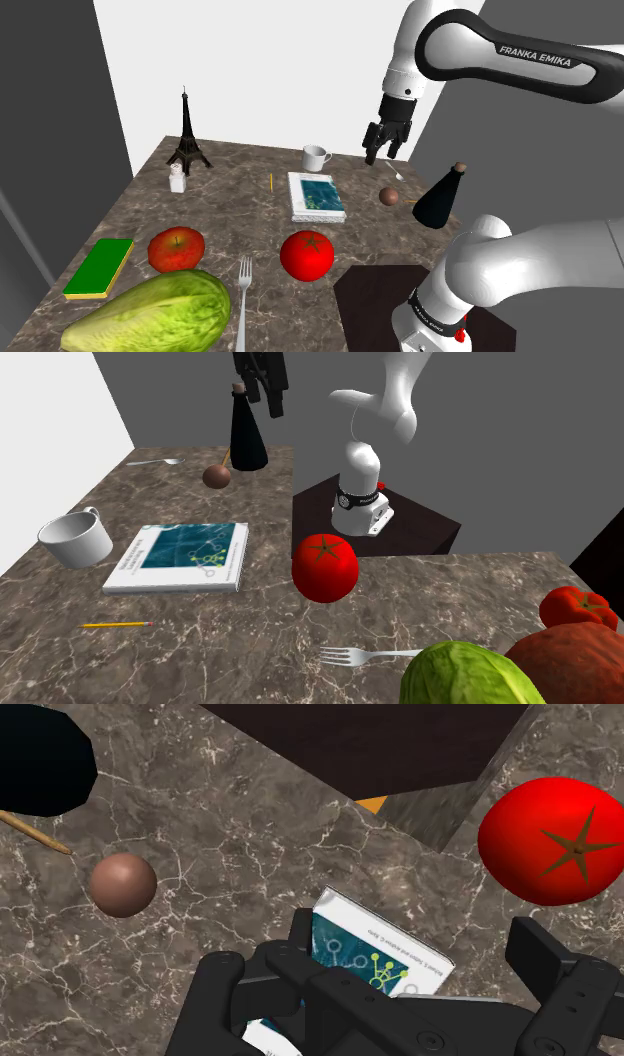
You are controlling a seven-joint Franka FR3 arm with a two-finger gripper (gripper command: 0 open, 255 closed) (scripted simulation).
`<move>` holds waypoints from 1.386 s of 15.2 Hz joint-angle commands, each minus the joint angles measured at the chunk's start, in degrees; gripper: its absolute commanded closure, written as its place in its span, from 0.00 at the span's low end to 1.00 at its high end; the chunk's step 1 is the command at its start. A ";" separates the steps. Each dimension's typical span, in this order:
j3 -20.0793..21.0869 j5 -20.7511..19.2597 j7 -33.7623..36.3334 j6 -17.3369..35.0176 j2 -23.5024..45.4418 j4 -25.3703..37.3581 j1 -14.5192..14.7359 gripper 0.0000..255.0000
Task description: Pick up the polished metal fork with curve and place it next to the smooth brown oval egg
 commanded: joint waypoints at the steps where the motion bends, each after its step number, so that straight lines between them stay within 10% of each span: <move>1: 0.00 0.00 0.00 0.00 0.00 0.00 0.00 0.00; 21: 29.32 17.10 38.62 30.94 10.62 -13.07 3.07 0.00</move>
